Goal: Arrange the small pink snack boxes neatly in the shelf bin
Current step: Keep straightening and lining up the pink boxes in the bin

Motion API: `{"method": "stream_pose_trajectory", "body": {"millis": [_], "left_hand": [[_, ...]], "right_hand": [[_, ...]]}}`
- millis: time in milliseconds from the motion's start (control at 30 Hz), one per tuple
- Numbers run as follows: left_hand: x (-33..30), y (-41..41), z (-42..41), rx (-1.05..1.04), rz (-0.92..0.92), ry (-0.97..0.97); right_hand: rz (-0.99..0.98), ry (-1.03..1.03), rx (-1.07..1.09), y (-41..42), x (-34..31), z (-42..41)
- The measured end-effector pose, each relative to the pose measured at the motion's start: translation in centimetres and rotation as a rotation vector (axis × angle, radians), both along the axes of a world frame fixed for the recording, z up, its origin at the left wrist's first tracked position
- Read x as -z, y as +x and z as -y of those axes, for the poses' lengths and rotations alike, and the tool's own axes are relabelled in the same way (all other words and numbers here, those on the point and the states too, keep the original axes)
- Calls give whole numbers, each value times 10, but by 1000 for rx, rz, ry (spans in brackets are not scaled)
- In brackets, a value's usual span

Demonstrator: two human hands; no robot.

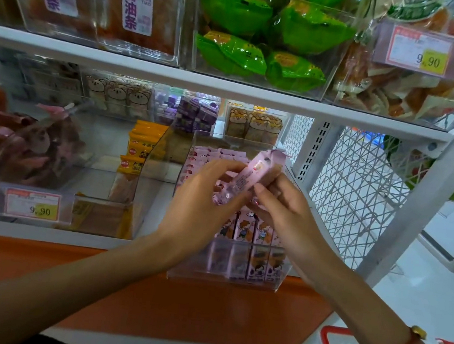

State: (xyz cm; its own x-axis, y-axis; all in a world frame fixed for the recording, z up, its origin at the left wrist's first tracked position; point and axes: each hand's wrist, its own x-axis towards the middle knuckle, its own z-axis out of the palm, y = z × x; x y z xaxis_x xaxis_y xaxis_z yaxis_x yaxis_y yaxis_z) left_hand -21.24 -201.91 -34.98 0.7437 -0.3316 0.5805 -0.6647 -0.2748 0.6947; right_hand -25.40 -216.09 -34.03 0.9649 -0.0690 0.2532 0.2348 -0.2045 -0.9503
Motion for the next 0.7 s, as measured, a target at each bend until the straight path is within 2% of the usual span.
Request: {"method": "stream_pose_trajectory", "body": {"millis": [133,300,400,500,567,700], "left_hand": [[-12,2,-3,178,-233,-97],[-15,5,-5,347,-755,-148],[-14,7,-6,370,-866,-139],[-14,8,-5,378,-862,-125],[-14,8,-6,390,-786,-145],[-17,9,-9,339,-448,-179]], "right_hand": [[46,-48,50,-1,-5,4],[-110,107,122,0,-5,11],[-161,171,109,1,-4,11],[-147,185,105,2,-5,11],[-99,143,116,4,-4,12],[80,48,8,3,-2,13]]}}
